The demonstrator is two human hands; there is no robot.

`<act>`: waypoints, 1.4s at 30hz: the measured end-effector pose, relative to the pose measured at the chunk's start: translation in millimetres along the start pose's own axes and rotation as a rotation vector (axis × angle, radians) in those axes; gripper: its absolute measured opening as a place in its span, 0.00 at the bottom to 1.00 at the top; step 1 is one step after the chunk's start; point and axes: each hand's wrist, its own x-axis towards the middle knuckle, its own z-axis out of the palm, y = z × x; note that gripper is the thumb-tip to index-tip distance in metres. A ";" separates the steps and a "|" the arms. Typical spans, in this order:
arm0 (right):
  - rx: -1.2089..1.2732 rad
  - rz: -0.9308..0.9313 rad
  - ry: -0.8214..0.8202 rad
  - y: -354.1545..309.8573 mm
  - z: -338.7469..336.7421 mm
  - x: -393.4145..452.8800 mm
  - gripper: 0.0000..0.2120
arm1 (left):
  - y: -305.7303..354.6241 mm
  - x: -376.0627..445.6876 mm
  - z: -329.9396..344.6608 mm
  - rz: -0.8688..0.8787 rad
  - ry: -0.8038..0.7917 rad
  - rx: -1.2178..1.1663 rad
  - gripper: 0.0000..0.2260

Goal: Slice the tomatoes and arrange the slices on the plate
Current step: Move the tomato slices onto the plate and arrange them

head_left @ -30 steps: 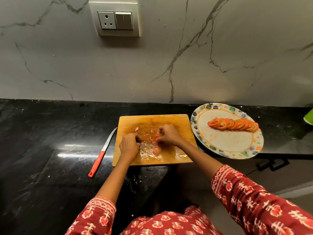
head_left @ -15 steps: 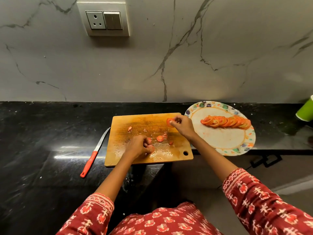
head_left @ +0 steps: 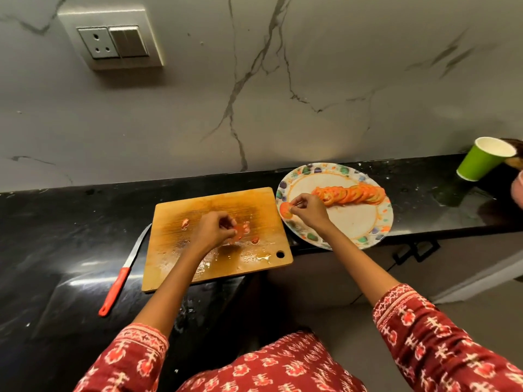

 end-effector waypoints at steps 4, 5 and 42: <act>-0.023 0.033 0.063 15.6 -32.2 9.7 0.05 | 20.7 15.9 14.5 0.063 0.004 -0.125 0.07; -0.033 0.040 0.073 18.1 -40.0 12.3 0.06 | 23.7 21.2 19.5 0.062 -0.008 -0.135 0.07; -0.254 0.021 -0.066 42.1 -90.0 110.0 0.05 | 99.4 160.3 117.2 0.056 -0.117 -0.101 0.06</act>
